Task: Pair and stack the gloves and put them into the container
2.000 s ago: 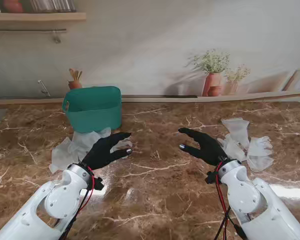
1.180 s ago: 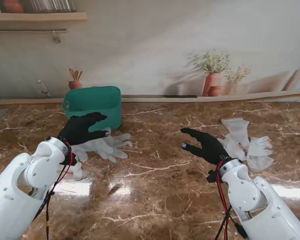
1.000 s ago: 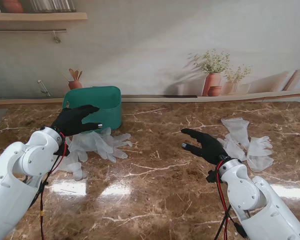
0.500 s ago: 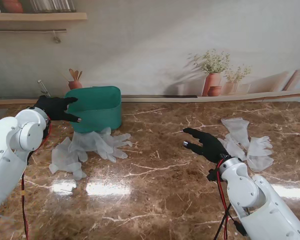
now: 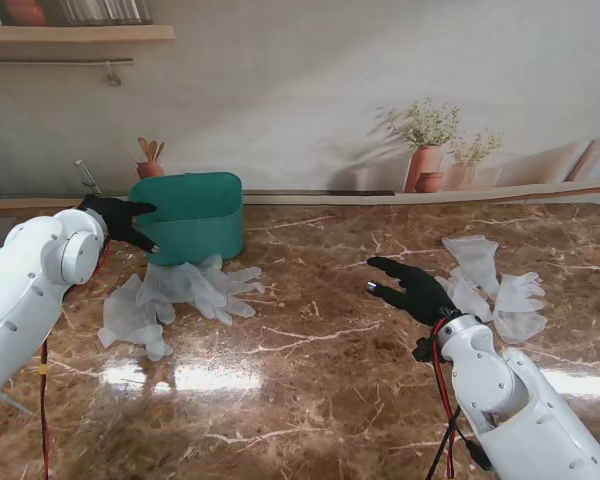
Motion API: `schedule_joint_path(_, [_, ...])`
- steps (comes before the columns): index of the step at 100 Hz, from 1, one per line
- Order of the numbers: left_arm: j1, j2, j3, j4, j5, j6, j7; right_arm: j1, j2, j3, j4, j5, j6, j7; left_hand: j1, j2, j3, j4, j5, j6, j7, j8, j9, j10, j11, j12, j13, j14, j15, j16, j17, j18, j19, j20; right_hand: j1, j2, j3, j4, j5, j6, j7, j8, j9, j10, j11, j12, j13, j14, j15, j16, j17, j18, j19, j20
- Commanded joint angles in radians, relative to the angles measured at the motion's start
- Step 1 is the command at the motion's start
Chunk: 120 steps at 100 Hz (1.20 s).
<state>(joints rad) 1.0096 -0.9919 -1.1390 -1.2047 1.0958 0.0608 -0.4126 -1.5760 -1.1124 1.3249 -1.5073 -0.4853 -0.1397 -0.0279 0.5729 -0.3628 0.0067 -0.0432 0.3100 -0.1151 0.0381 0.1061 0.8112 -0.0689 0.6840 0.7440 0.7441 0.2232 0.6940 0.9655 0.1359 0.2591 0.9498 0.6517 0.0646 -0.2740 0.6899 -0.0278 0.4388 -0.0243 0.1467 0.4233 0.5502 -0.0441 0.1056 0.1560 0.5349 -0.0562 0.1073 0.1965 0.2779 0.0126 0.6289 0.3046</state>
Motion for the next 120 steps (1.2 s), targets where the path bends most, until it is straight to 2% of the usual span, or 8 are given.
schedule_joint_path(1, [-0.031,-0.007,0.030,0.051,-0.016,0.011,0.046,-0.003,-0.004,0.000,0.008,0.007,0.011,0.012,0.042,-0.030,-0.013,0.017,0.021,-0.008,0.013,-0.020,0.060,-0.013,0.056,0.006,0.069,0.043,0.088,0.016,0.025,0.049,0.062,0.024,0.012,0.010,-0.022,0.039,0.009,-0.030,0.004,0.003,0.015,-0.017,0.004,0.012,0.017,0.005,0.010,0.015,-0.008,0.003,0.020,0.021])
schedule_joint_path(14, [-0.085,-0.010,0.101,0.126,-0.052,0.017,0.081,-0.003,-0.004,0.000,0.011,0.009,0.018,0.013,0.047,-0.029,-0.011,0.015,0.059,-0.006,0.031,-0.017,0.103,-0.013,0.073,-0.024,0.105,0.041,0.137,-0.051,0.048,0.054,0.098,0.012,0.016,0.011,-0.024,0.040,0.009,-0.033,0.006,0.004,0.020,-0.018,0.006,0.018,0.020,0.010,0.014,0.021,-0.006,0.009,0.026,0.028])
schedule_joint_path(25, [-0.122,-0.011,0.156,0.172,-0.075,0.019,0.096,0.002,-0.005,-0.003,0.020,0.013,0.024,0.013,0.044,-0.018,-0.011,0.016,0.125,-0.013,0.111,0.029,0.090,0.017,-0.074,-0.128,0.091,0.026,0.037,-0.145,0.040,0.053,0.097,-0.003,0.019,0.012,-0.025,0.040,0.009,-0.034,0.006,0.005,0.021,-0.016,0.006,0.021,0.021,0.012,0.014,0.025,-0.008,0.010,0.028,0.031])
schedule_joint_path(41, [-0.165,-0.017,0.227,0.230,-0.118,0.024,0.121,0.009,-0.005,-0.008,0.026,0.018,0.029,0.016,0.084,-0.019,0.010,0.016,0.356,0.006,0.393,0.229,0.094,0.048,-0.158,-0.175,0.079,0.015,-0.023,-0.161,0.028,0.055,0.096,0.001,0.023,0.013,-0.028,0.040,0.009,-0.037,0.007,0.006,0.021,-0.015,0.005,0.025,0.024,0.014,0.015,0.029,-0.008,0.012,0.030,0.036])
schedule_joint_path(50, [-0.182,-0.020,0.261,0.258,-0.129,0.021,0.150,0.010,-0.006,-0.010,0.026,0.020,0.032,0.016,0.111,-0.030,0.055,0.010,0.387,-0.004,0.556,0.353,0.100,0.041,-0.171,-0.179,0.079,0.000,-0.040,-0.163,0.031,0.053,0.109,0.019,0.027,0.013,-0.028,0.040,0.011,-0.039,0.008,0.007,0.023,-0.014,0.005,0.027,0.025,0.016,0.016,0.031,-0.008,0.013,0.031,0.038])
schedule_joint_path(57, [-0.194,-0.025,0.286,0.278,-0.141,0.024,0.178,0.010,-0.006,-0.011,0.025,0.022,0.034,0.018,0.032,-0.081,0.309,-0.026,0.409,-0.020,0.668,0.486,0.119,0.039,-0.162,-0.178,0.089,-0.003,-0.038,-0.158,0.038,0.050,0.118,0.033,0.029,0.013,-0.030,0.040,0.011,-0.041,0.009,0.007,0.023,-0.016,0.005,0.028,0.026,0.015,0.016,0.032,-0.008,0.014,0.032,0.039])
schedule_joint_path(77, [-0.219,-0.051,0.336,0.363,-0.190,0.024,0.339,0.006,-0.006,-0.013,0.021,0.025,0.039,0.020,0.116,-0.130,0.343,-0.091,0.508,-0.120,0.991,0.649,0.207,0.023,-0.170,-0.218,0.156,-0.005,-0.023,-0.182,0.090,0.053,0.182,0.037,0.035,0.015,-0.033,0.040,0.008,-0.044,0.007,0.007,0.025,-0.014,0.005,0.032,0.029,0.018,0.018,0.036,-0.007,0.016,0.034,0.043])
schedule_joint_path(120, [-0.172,-0.105,0.238,0.364,-0.302,0.077,0.482,0.005,-0.005,-0.014,0.016,0.022,0.038,0.020,0.141,-0.122,0.507,-0.115,0.564,-0.128,1.067,0.657,0.211,-0.019,-0.288,-0.452,0.209,-0.036,-0.038,-0.262,0.156,0.010,0.271,0.019,0.043,0.017,-0.039,0.041,0.003,-0.044,0.004,0.008,0.027,-0.013,0.005,0.037,0.031,0.020,0.018,0.040,-0.007,0.016,0.032,0.048])
